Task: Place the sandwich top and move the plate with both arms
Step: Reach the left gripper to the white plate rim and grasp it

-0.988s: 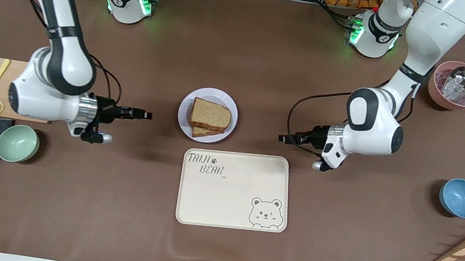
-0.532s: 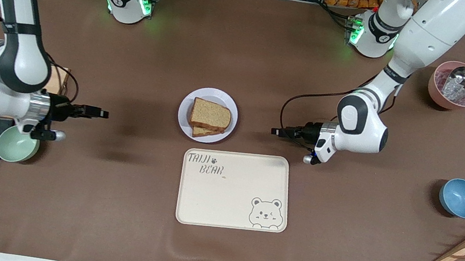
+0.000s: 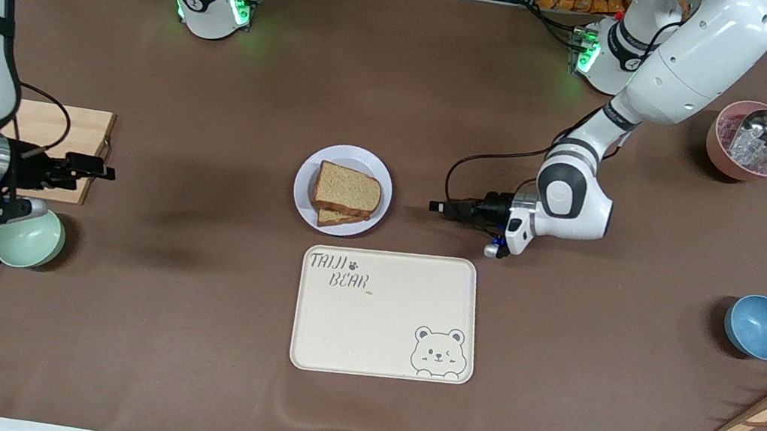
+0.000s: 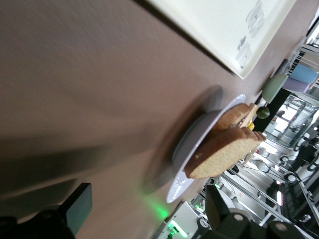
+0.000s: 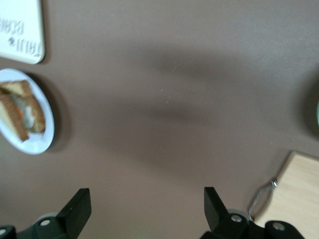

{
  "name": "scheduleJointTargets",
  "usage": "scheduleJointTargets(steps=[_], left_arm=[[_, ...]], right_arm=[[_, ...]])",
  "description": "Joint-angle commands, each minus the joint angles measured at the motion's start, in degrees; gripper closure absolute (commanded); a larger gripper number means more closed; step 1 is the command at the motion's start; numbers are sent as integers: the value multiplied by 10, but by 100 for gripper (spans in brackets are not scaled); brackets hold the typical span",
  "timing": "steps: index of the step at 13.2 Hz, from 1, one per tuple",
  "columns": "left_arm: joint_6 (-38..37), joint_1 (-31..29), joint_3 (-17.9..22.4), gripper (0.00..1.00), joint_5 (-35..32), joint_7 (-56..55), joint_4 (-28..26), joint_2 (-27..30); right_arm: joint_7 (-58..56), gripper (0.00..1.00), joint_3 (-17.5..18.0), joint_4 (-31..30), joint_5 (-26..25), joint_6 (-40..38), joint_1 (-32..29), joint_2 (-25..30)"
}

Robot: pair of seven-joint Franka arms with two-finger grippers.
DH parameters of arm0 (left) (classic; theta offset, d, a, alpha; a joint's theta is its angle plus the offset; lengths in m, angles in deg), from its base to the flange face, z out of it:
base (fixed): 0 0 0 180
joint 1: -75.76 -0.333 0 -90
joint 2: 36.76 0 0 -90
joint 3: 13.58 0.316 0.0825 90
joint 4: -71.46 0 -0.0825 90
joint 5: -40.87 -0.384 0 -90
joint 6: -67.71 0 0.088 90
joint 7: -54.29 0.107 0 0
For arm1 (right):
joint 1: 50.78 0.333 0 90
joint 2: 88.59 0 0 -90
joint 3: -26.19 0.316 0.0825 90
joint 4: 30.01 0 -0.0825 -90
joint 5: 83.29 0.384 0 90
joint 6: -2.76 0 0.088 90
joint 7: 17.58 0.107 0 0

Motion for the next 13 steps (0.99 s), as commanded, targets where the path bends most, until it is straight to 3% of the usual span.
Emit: scheduleJointTargets(steps=[1, 3, 8, 13], left_arm=[[3, 4, -9, 0, 21, 51, 5, -16], [-1, 4, -9, 0, 22, 72, 11, -25], [-42, 7, -9, 0, 47, 159, 36, -47], [-44, 32, -8, 0, 47, 177, 75, -62]], right_arm=[[66, 0, 10, 59, -43, -72, 0, 27], [156, 0, 15, 60, -85, -77, 21, 67], [173, 0, 13, 25, -97, -101, 24, 154], [178, 0, 18, 29, -114, -27, 24, 201]])
